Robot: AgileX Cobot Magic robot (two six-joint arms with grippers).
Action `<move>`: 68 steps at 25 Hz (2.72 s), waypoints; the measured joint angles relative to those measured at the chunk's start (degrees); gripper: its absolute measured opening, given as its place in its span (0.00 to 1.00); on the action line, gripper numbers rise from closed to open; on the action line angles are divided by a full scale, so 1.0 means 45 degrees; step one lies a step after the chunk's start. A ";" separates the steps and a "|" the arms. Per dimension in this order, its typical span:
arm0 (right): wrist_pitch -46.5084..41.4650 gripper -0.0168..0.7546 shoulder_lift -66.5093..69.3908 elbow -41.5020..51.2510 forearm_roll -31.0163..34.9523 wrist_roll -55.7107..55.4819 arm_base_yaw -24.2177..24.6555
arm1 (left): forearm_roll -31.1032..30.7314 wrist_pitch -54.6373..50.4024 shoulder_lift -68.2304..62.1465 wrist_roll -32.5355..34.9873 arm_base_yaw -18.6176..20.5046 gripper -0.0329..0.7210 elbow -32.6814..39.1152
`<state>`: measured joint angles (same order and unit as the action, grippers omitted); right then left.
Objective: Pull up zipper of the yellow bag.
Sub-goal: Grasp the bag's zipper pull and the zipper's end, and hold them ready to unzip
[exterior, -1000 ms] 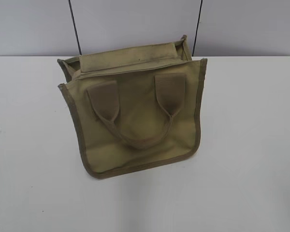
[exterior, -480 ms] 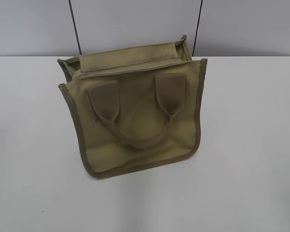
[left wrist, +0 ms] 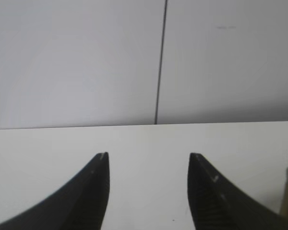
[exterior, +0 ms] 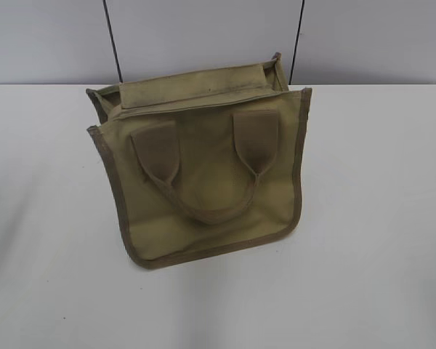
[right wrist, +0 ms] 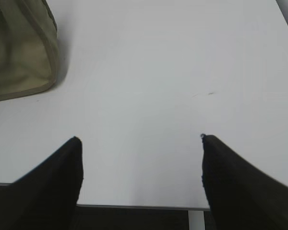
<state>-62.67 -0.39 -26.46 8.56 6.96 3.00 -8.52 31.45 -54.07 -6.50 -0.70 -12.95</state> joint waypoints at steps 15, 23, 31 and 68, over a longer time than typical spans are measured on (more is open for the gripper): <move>0.0000 0.75 0.0000 0.0000 0.0000 0.0000 0.0000 | -0.7112 0.8230 -0.9873 -0.1970 0.0000 0.48 -0.0350; 0.0000 0.75 0.0000 0.0000 0.0000 0.0000 0.0000 | -0.8118 0.8341 -1.1005 -0.1983 -0.1268 0.44 -0.1753; 0.0000 0.75 0.0000 0.0000 0.0000 0.0000 0.0000 | -0.7672 0.8414 -1.2202 -0.1983 -0.1588 0.44 -0.2841; 0.0000 0.75 0.0000 0.0000 0.0000 0.0000 0.0000 | -0.7162 0.7222 -1.1021 -0.1943 -0.1626 0.05 -0.3025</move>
<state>-62.67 -0.39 -26.46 8.56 6.96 3.00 -40.75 63.95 -103.66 -15.25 -8.01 -26.56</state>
